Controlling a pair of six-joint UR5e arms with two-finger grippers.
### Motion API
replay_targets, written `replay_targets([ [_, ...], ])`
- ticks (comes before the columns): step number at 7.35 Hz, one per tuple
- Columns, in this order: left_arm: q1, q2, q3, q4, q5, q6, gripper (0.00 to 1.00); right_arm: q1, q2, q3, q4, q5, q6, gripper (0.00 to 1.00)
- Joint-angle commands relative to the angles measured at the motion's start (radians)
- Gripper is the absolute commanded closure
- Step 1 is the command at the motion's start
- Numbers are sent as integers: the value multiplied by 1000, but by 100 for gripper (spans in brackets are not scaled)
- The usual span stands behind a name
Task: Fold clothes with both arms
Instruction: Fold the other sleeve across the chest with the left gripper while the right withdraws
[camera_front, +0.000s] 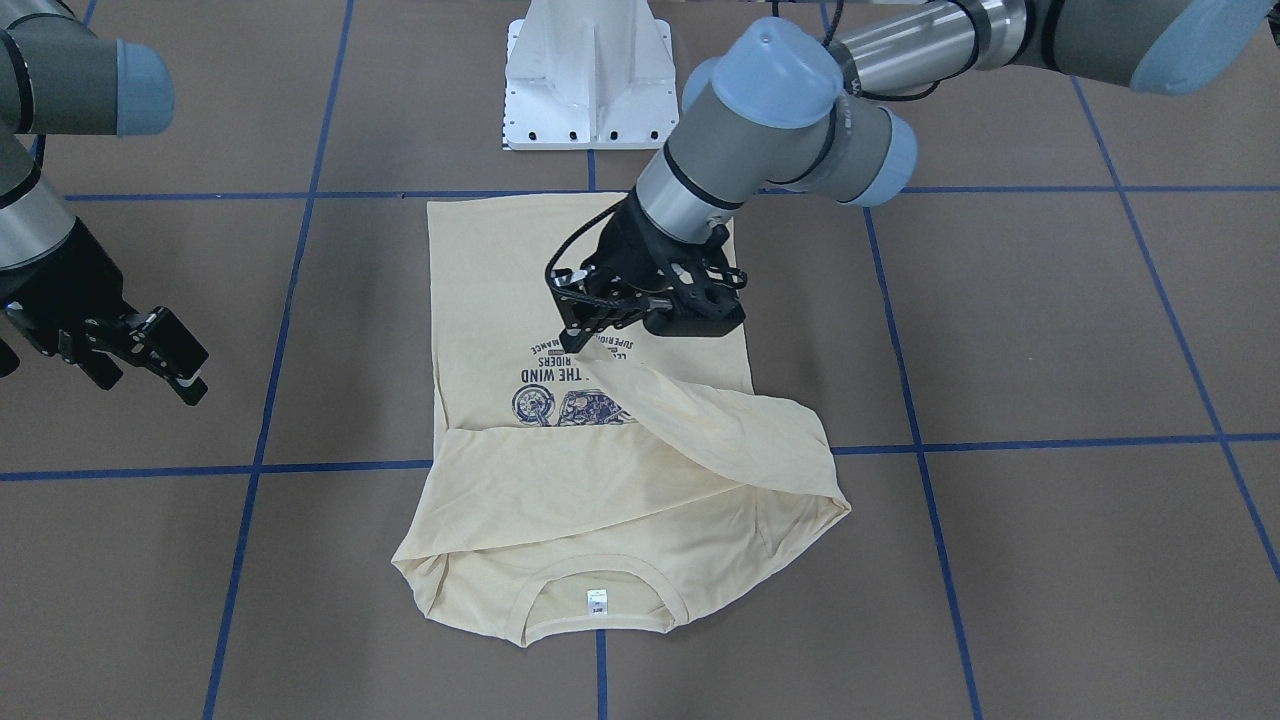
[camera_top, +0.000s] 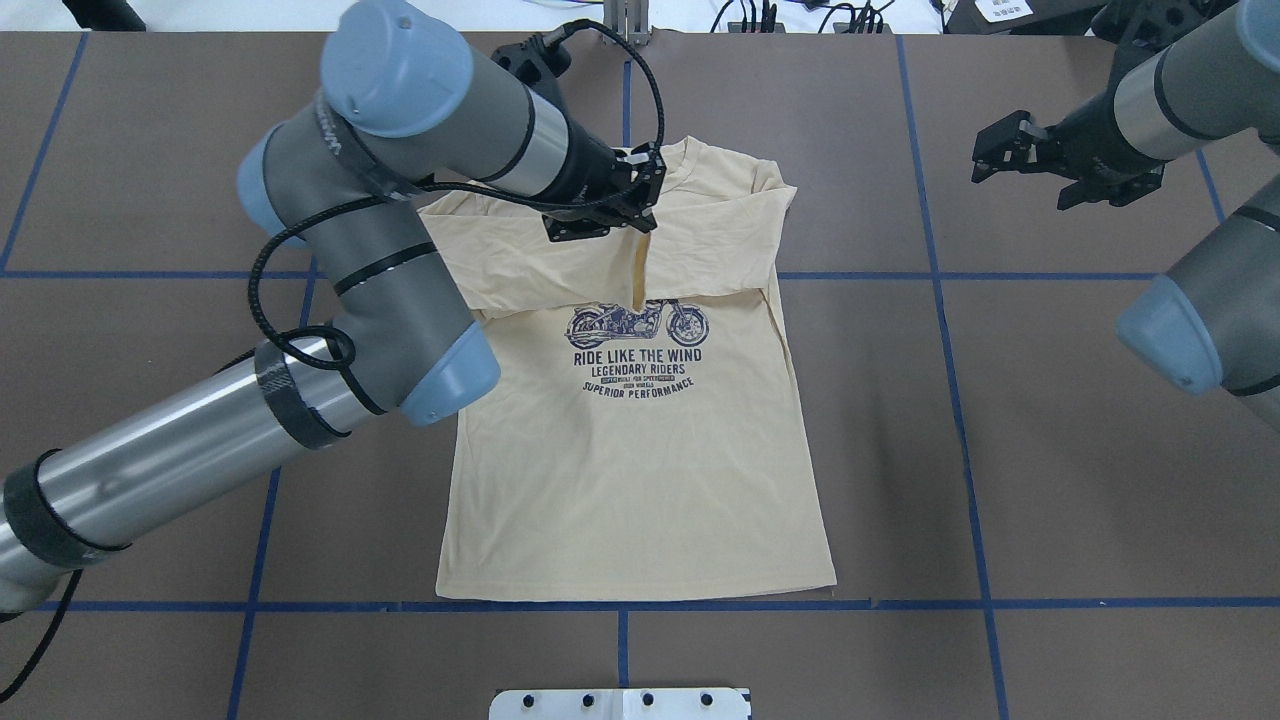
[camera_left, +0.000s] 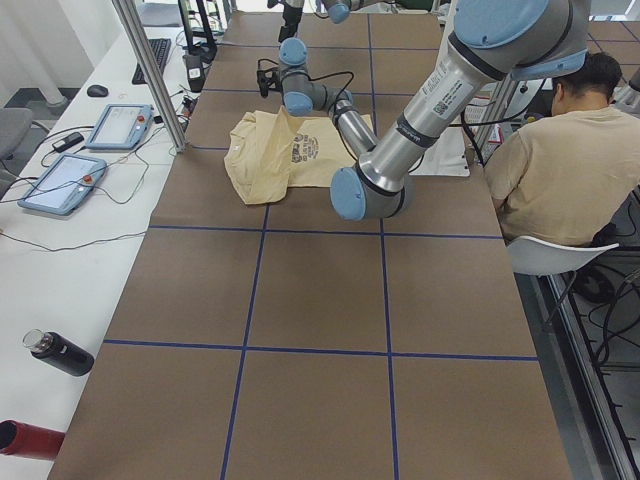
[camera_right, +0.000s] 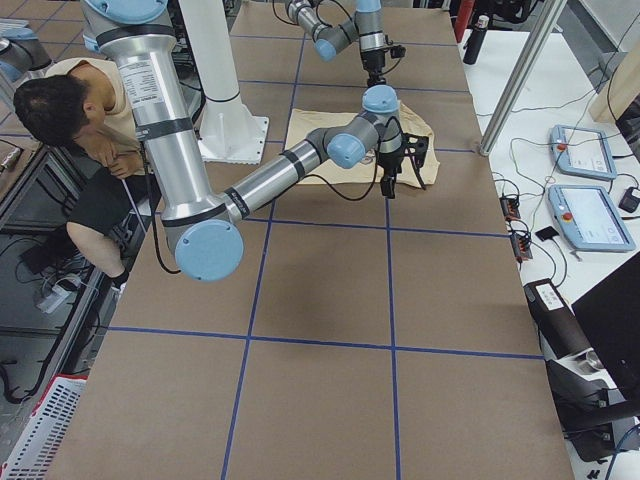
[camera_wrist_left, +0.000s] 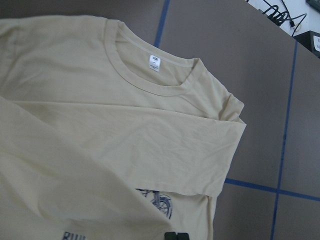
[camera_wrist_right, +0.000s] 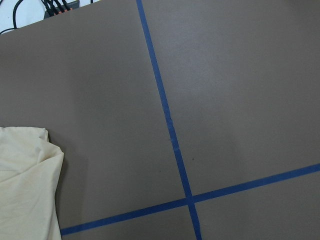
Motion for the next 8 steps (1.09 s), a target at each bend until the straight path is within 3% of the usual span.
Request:
replay_targets([
  [1, 62, -102, 95, -1, 49, -17, 100, 8, -11, -7, 0, 15, -28, 0],
  [3, 120, -124, 137, -2, 130, -23, 100, 6, -22, -7, 3, 15, -27, 0],
  [5, 139, -128, 178, -39, 154, -25, 100, 5, -22, -10, 8, 15, -28, 0],
  [6, 142, -127, 180, -40, 154, -26, 91, 5, -22, -10, 17, 15, -27, 0],
  [7, 142, -130, 184, -43, 154, -28, 53, 5, -22, -13, 17, 15, -25, 0],
  [8, 142, -128, 189, -78, 154, -56, 30, 5, -20, -13, 19, 15, -22, 0],
])
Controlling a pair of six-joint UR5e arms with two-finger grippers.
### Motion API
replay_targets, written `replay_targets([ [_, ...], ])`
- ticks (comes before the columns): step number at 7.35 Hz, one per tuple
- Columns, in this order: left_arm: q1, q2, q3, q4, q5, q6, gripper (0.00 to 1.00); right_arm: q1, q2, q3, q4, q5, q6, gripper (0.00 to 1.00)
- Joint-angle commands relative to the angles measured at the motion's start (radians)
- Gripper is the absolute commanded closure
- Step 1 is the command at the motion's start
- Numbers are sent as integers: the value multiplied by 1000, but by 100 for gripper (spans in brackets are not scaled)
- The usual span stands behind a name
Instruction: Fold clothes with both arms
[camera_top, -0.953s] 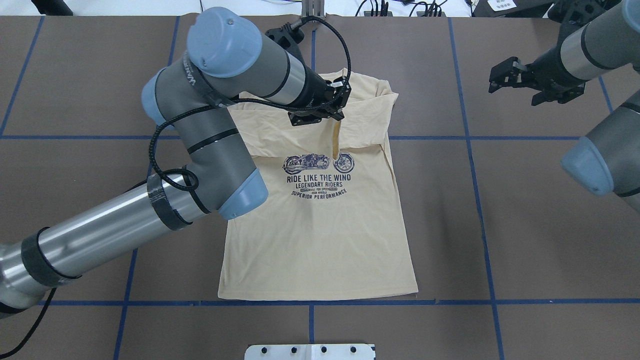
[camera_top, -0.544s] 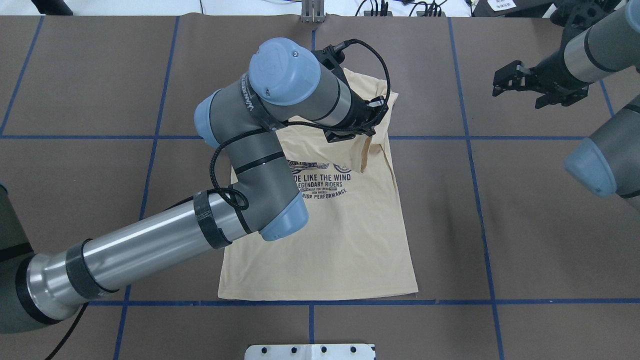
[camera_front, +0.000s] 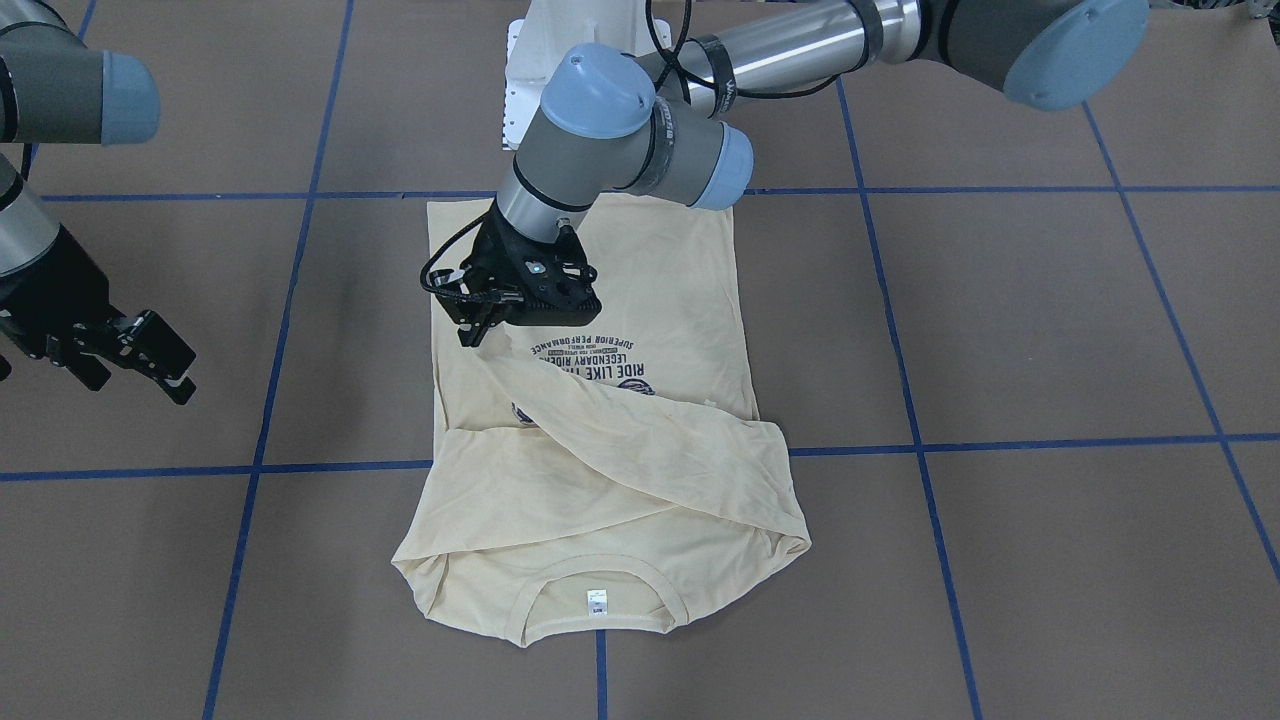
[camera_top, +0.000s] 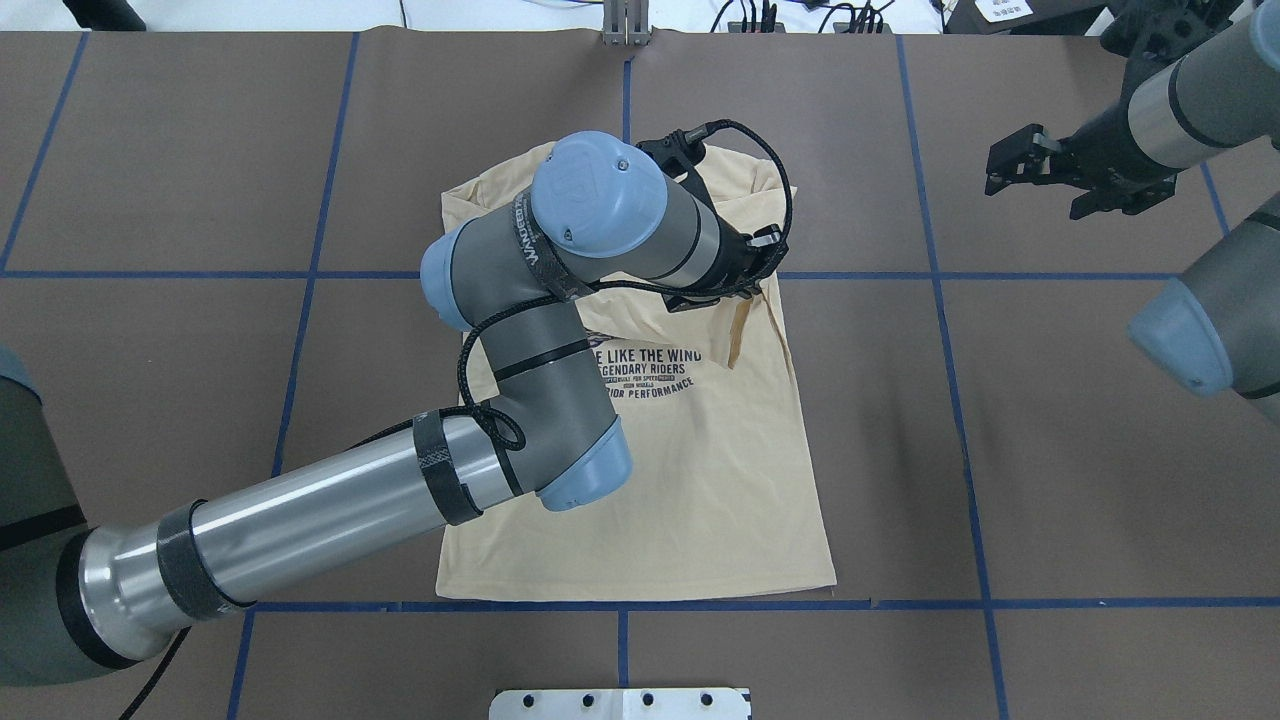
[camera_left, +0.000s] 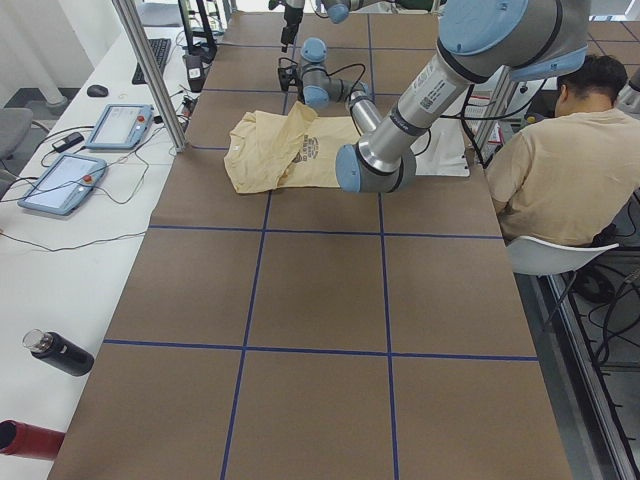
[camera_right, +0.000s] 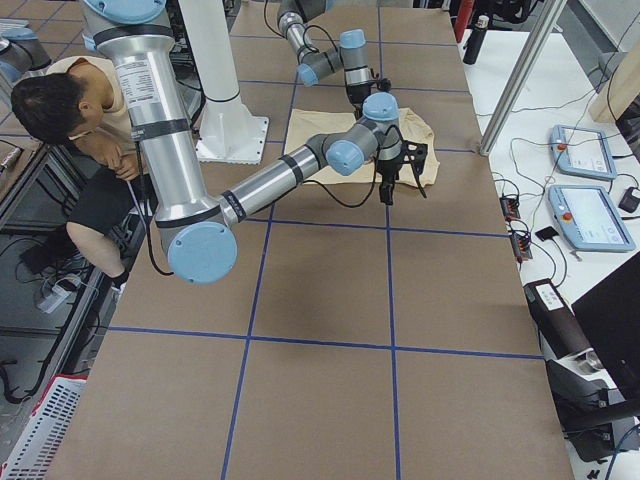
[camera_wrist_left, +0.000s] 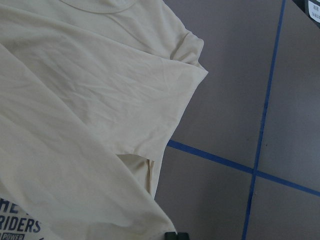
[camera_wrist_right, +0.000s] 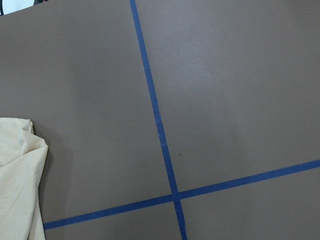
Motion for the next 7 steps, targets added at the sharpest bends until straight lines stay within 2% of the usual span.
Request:
replay_targets([
  [1, 1, -1, 6, -34, 1, -39, 11, -18, 4, 2, 3, 0, 11, 0],
  [2, 0, 8, -29, -25, -1, -39, 11, -40, 7, 11, 10, 2, 18, 0],
  [3, -4, 46, -102, -19, -4, -39, 12, -101, 15, 16, 71, 3, 135, 0],
  [4, -4, 131, -219, 5, -5, -34, 13, -199, 14, 14, 204, -21, 342, 0],
  [5, -5, 228, -339, 37, -5, -27, 13, -297, 6, 45, 251, -94, 494, 0],
  [6, -7, 302, -413, 41, -5, -23, 13, -465, 1, 93, 245, -283, 629, 0],
  [7, -8, 319, -429, 41, -5, -20, 14, -602, -32, 108, 239, -389, 758, 1],
])
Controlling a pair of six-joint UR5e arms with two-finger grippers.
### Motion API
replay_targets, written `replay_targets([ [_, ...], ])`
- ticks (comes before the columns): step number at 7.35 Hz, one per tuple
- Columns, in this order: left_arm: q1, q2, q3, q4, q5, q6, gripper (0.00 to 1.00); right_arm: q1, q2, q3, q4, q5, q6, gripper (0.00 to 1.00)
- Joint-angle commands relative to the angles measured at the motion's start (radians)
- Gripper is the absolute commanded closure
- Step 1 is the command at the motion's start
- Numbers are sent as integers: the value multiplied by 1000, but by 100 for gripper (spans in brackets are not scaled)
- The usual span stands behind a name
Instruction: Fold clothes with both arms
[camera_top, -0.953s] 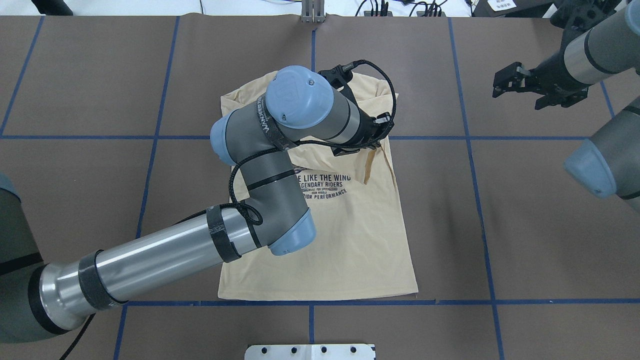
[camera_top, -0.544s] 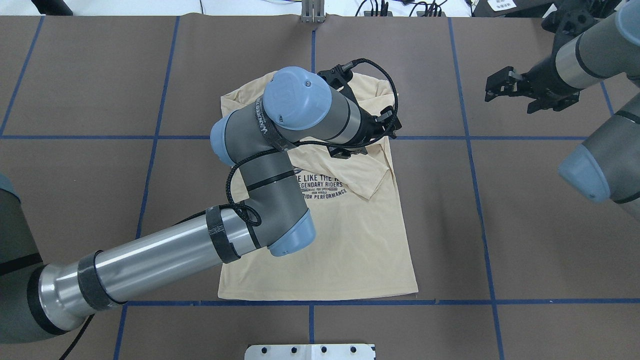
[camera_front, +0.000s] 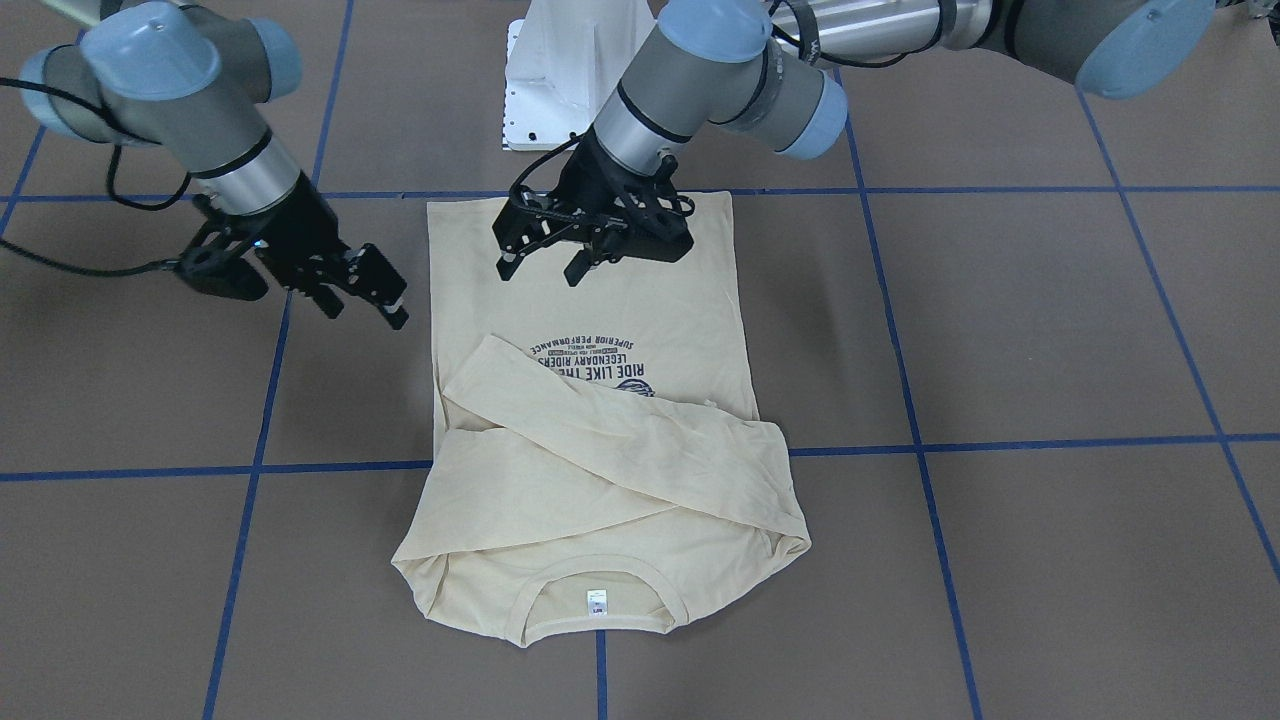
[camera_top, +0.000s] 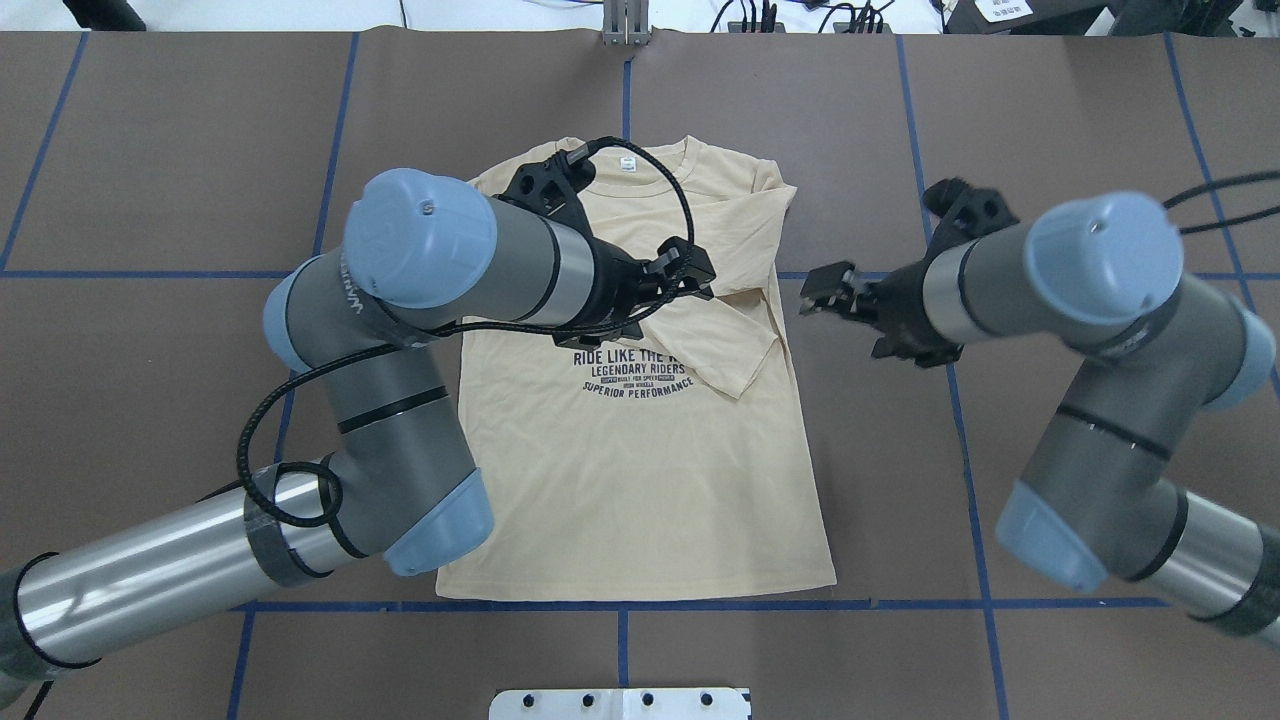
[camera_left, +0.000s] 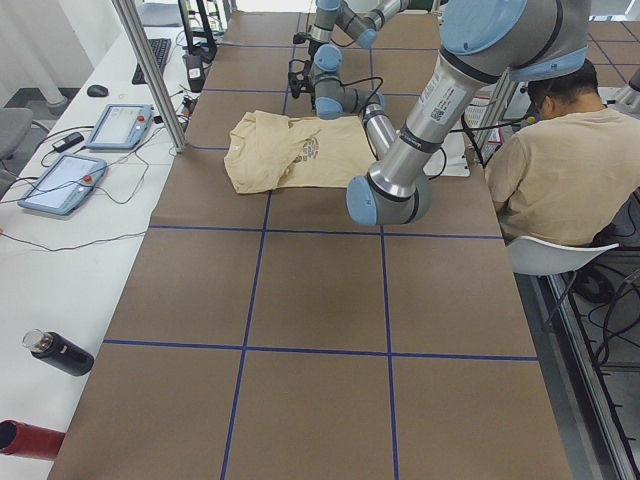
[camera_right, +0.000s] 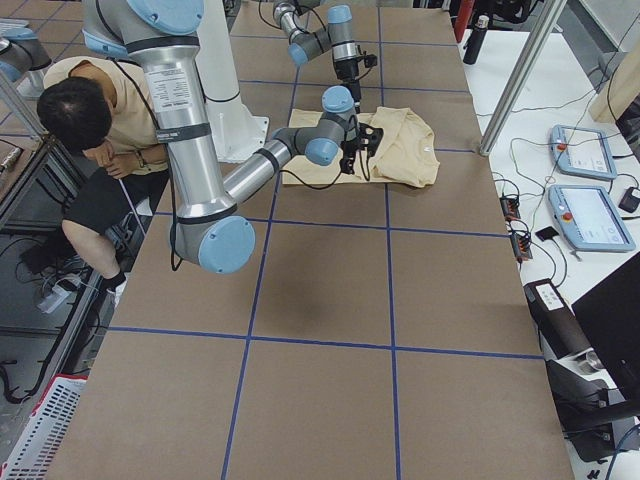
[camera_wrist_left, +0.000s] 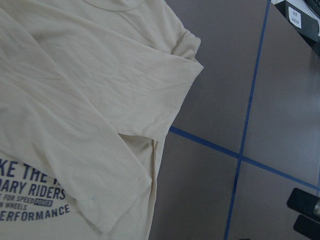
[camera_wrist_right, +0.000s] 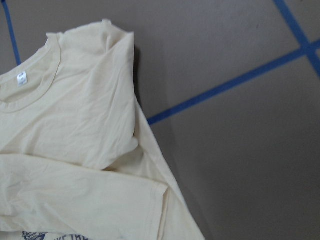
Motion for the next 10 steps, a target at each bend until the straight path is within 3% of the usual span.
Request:
replay_targets([
  [1, -5, 62, -53, 4, 0, 6, 13, -258, -83, 62, 4, -222, 243, 2],
  [3, -6, 75, -53, 4, 1, 10, 13, -421, -125, 78, -40, -385, 314, 3],
  [8, -6, 79, -53, 4, 3, 12, 13, -480, -151, 84, -85, -397, 317, 6],
  [9, -6, 79, -52, 4, 3, 10, 13, -480, -158, 85, -85, -397, 325, 22],
  [10, -5, 79, -47, 2, 4, 12, 13, -480, -159, 85, -85, -397, 342, 46],
])
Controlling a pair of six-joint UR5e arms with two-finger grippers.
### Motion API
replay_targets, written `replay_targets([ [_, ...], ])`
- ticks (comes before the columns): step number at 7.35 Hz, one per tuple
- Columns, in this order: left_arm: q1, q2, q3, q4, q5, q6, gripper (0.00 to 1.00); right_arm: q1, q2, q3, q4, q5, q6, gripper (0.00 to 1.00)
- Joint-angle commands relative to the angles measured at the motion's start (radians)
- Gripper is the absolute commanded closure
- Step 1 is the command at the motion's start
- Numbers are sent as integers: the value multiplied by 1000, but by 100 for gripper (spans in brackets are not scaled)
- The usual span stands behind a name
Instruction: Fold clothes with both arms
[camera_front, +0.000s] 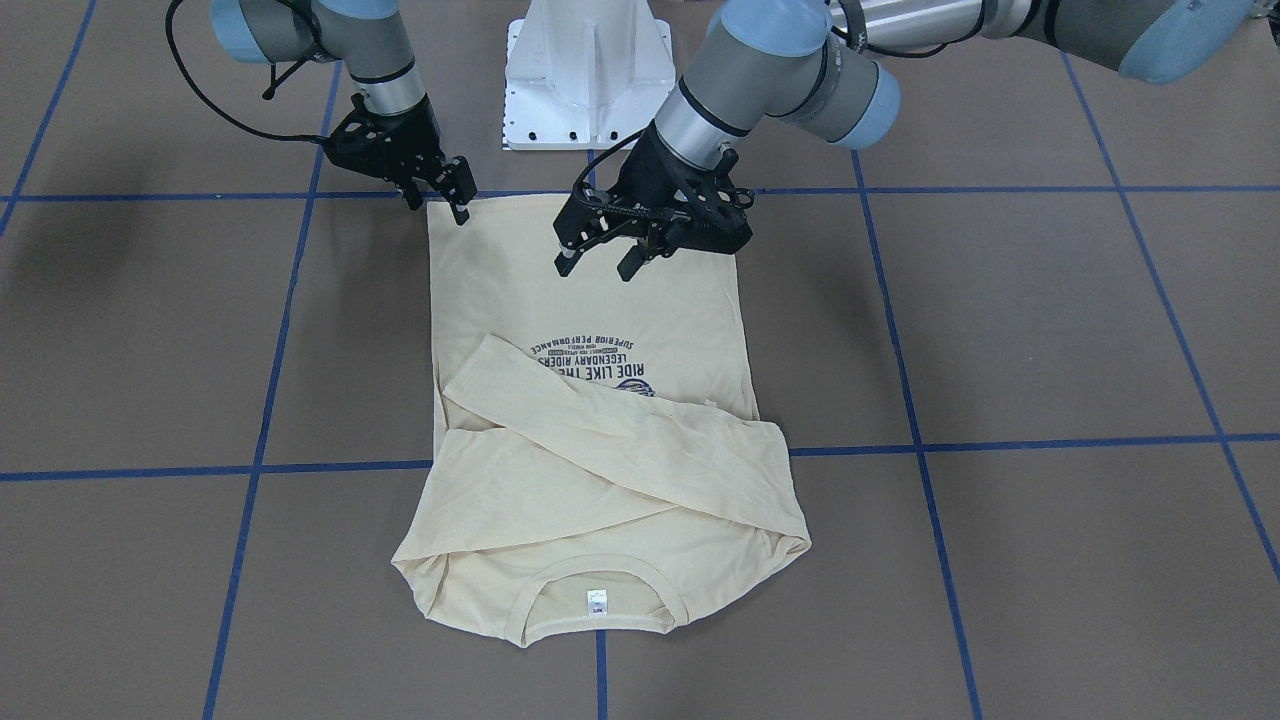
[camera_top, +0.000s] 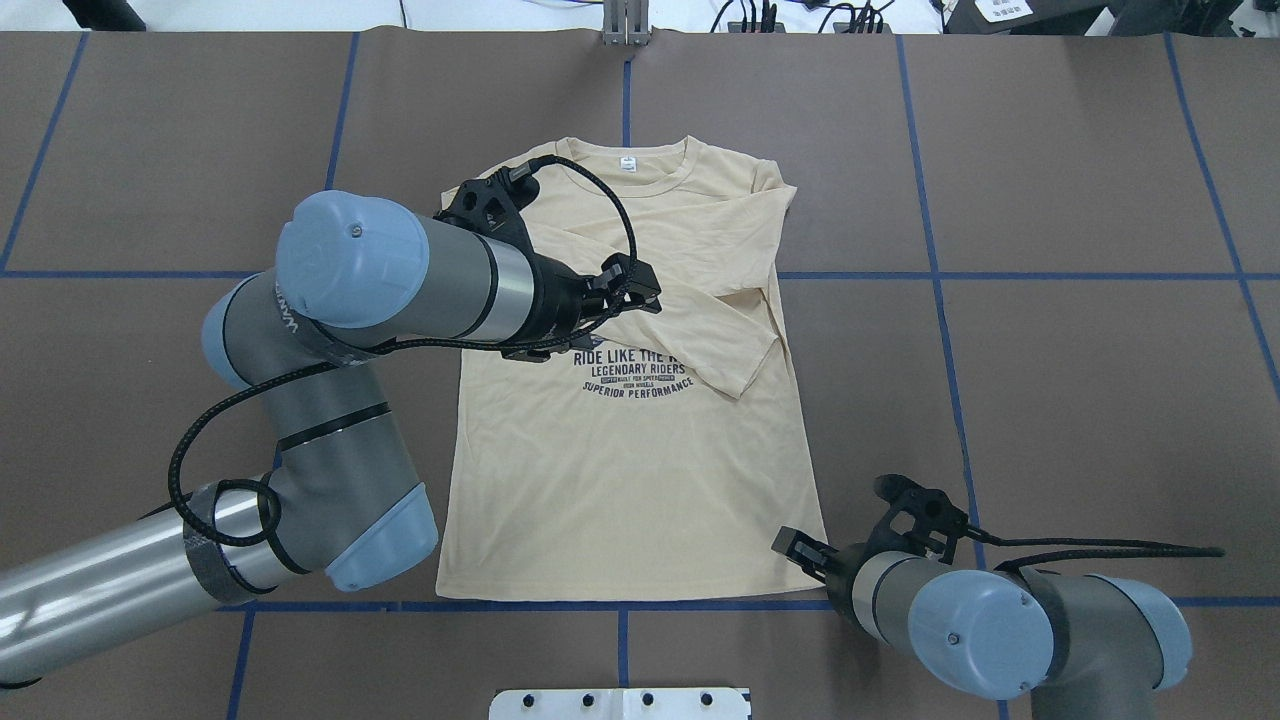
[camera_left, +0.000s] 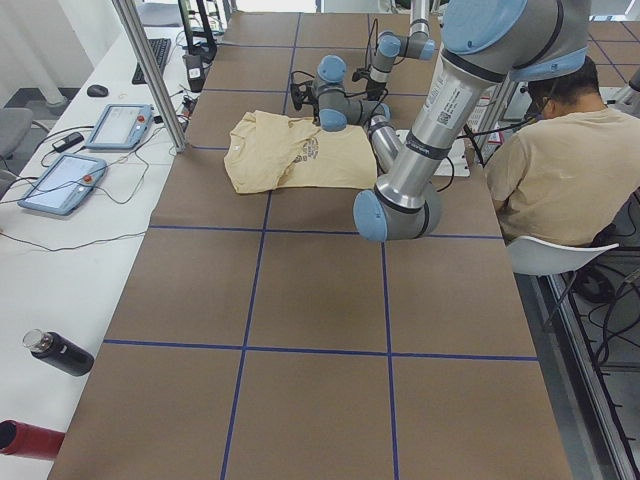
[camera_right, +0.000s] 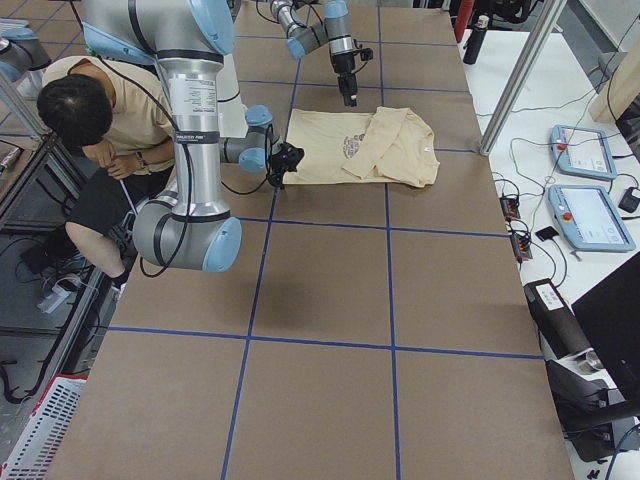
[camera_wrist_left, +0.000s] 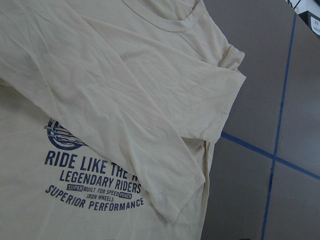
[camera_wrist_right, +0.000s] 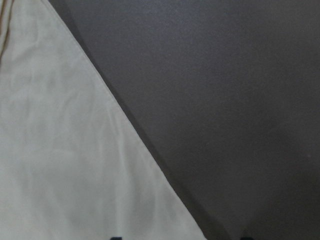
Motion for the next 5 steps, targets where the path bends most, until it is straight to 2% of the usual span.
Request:
replay_targets([
  [1, 1, 0, 4, -1, 1, 1, 13, -4, -11, 3, 0, 0, 17, 49],
  [5, 1, 0, 7, -1, 3, 1, 13, -14, -37, 49, -2, 2, 18, 47],
])
